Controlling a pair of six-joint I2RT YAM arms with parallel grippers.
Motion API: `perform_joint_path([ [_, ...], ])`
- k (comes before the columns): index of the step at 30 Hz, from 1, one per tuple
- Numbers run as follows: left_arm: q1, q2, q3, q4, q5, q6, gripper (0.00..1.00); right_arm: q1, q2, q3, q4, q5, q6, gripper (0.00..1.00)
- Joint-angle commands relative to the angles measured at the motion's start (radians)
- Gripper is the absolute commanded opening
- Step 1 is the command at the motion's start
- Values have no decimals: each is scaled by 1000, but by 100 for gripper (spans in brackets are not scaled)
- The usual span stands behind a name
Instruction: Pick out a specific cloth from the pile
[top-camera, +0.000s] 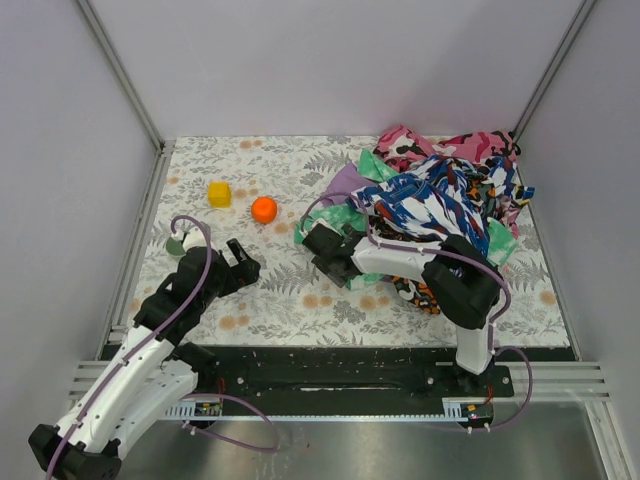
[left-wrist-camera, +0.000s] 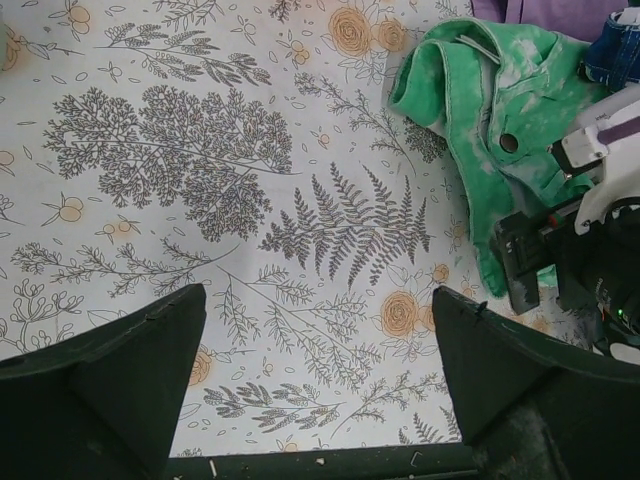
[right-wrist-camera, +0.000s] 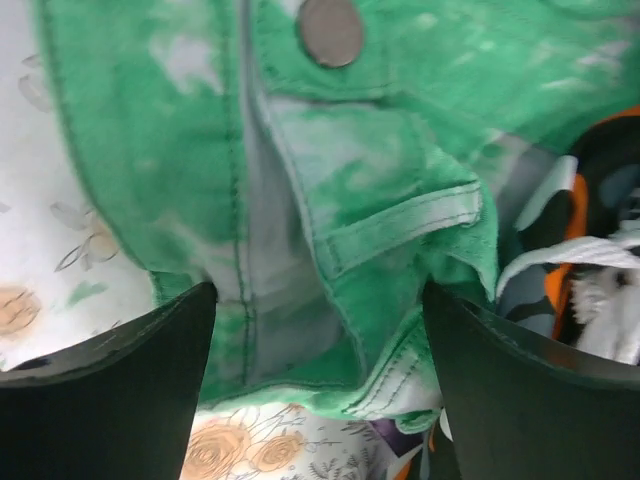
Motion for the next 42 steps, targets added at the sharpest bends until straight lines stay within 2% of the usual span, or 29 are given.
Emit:
perform_joint_path([
  [1,2,0,13,16,-40,2,99,-8,38,82,-80,311,12,79],
  [2,0,0,13,13,-42,-1,99,-9,36,91,-84,342,17,62],
  [3,0,0,16,7,-48,-3,99,-9,32,99,-82,383,23,49],
  [5,0,3,24,-4,-57,-4,99,-18,15,125,-85,455,37,30],
  [6,0,5,30,-10,-62,-7,99,-29,4,140,-87,492,41,24],
  [9,0,3,39,-24,-74,-12,99,-76,-46,174,-91,557,72,18],
  [13,0,-8,39,-25,-77,-12,99,-214,-152,202,-91,588,98,17],
  [16,2,-9,45,-27,-89,-13,99,-377,-233,203,-65,531,130,21],
  [20,0,8,64,-28,-104,-13,99,-648,-280,182,-31,327,207,24],
  [26,0,64,110,-3,-114,-3,99,-984,-124,218,-88,68,366,33],
  [28,0,89,123,36,-85,5,99,-1046,8,252,-125,8,386,36],
  [30,0,133,136,89,-34,19,99,-1093,119,306,-181,-44,406,44],
  [32,0,182,151,152,35,31,99,-1126,203,341,-220,-105,414,61],
  [34,0,241,165,218,104,39,99,-1143,243,350,-232,-139,432,69],
  [35,0,276,171,255,139,39,99,-1144,251,349,-225,-150,437,79],
  [37,0,348,185,330,213,43,99,-1146,254,349,-211,-144,440,89],
  [38,-1,392,194,370,260,40,99,-1149,256,352,-212,-136,440,93],
  [42,-60,581,258,503,400,43,99,-1167,243,357,-217,-155,442,97],
])
